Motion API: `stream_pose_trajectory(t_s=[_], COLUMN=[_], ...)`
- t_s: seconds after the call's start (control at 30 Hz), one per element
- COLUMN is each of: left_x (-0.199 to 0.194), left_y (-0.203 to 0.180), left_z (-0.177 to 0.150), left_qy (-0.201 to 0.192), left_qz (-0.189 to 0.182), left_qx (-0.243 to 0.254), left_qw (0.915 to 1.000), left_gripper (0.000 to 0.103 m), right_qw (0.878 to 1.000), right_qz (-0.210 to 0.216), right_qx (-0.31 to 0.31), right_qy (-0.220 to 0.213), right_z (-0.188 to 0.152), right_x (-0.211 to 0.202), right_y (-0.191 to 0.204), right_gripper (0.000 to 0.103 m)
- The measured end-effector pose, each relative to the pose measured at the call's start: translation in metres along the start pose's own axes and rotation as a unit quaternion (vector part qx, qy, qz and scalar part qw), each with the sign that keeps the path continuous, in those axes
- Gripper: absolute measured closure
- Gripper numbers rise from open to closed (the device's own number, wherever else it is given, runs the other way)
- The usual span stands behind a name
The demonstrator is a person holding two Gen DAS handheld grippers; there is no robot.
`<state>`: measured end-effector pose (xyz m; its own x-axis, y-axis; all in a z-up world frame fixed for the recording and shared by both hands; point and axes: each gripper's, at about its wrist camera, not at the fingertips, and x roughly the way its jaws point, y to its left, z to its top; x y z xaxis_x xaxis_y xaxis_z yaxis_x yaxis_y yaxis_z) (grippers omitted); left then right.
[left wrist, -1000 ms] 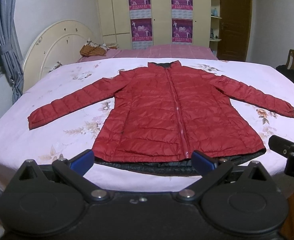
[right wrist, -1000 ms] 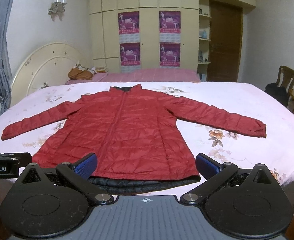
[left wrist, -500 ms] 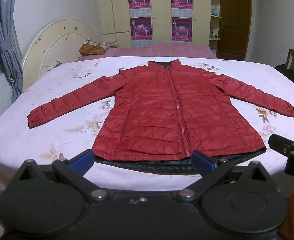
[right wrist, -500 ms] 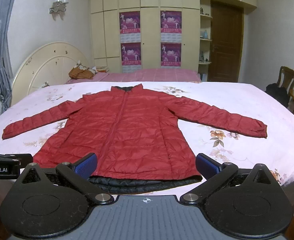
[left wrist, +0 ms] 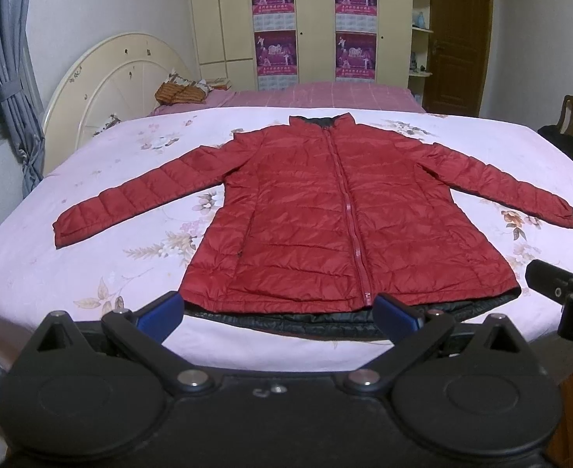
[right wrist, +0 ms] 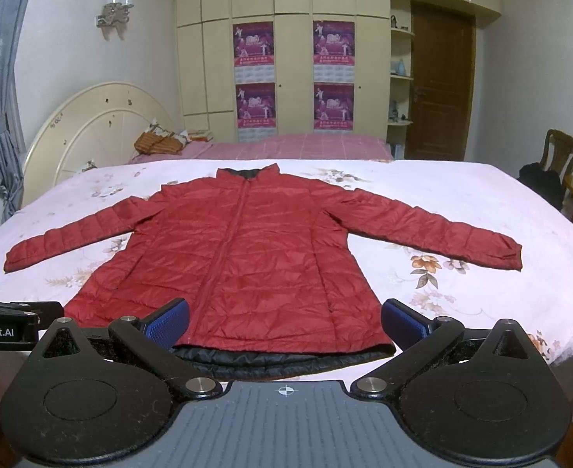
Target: Fold large clothes
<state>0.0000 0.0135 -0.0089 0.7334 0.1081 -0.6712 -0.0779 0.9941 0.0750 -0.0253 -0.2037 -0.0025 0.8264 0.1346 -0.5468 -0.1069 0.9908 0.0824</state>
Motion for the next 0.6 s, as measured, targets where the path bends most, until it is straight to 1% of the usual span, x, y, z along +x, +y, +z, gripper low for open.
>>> stream_pose_trajectory(t_s=[0.33,0.6], left_x=[0.0009,0.0009], left_y=[0.0009,0.001], left_z=[0.0004,0.0002], left_qy=[0.002,0.002], left_qz=[0.0,-0.001], left_qx=[0.0,0.0], left_qw=[1.0,1.0], left_gripper=[0.0,0.0], right_qw=[1.0,1.0], right_qz=[-0.001,-0.002], right_qx=[0.001,0.005], right_qy=[0.0,0.004], right_z=[0.0005,0.0017], right_x=[0.0009,0.0096], right_y=[-0.0001,-0.0047], right_gripper=[0.0,0.0])
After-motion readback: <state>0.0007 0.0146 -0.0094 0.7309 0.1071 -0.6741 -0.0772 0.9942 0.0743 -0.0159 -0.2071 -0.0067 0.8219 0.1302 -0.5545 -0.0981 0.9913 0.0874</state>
